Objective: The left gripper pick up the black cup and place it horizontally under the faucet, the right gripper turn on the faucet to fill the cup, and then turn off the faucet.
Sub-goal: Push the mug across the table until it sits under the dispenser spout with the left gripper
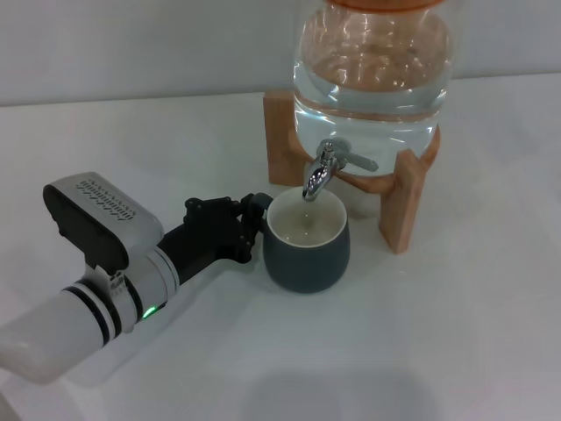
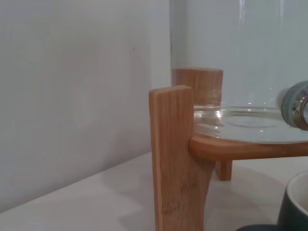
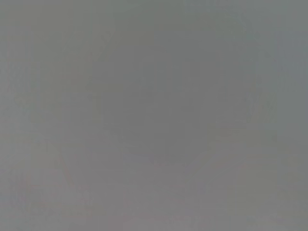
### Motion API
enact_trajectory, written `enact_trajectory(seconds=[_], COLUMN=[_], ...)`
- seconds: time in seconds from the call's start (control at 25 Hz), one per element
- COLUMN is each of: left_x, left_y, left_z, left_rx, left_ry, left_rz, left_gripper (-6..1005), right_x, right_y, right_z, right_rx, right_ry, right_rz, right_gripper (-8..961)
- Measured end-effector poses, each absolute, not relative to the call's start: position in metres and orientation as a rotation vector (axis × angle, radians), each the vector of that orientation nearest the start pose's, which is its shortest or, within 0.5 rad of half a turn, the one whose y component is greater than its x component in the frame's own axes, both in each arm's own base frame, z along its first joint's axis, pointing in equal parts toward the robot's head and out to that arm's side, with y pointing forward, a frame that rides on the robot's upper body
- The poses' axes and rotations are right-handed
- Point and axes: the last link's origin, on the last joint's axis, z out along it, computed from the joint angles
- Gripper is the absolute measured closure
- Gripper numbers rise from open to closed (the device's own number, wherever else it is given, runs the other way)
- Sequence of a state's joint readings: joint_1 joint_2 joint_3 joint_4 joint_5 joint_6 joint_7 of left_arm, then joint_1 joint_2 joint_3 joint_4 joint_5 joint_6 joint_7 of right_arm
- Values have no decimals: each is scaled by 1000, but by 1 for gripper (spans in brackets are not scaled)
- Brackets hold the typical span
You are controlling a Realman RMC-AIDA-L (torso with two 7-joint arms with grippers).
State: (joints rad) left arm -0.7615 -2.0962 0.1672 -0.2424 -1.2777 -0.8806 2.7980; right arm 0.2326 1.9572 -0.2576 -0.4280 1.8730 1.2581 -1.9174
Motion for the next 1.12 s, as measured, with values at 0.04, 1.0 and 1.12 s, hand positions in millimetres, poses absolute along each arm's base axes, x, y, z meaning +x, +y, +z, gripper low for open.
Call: enact_trajectory(seconds=[0.04,1.0,1.12], left_x=[-235,-235,-235], left_y=[345,346,345], left_z=[-134,-134,-134], left_rx=[-2384,-2379,-2381], left_ry=[-476,-484,-484], left_rz=[-577,-583,-582], left_gripper=[907,769,765], right_x=[425,426,426], right_y=[268,267,267], right_z=[160,162,162], right_rx=[-1313,-1305,-1304], right_ry=[888,888,889], right_rz=[989,987,986], right_gripper=[113,113,113])
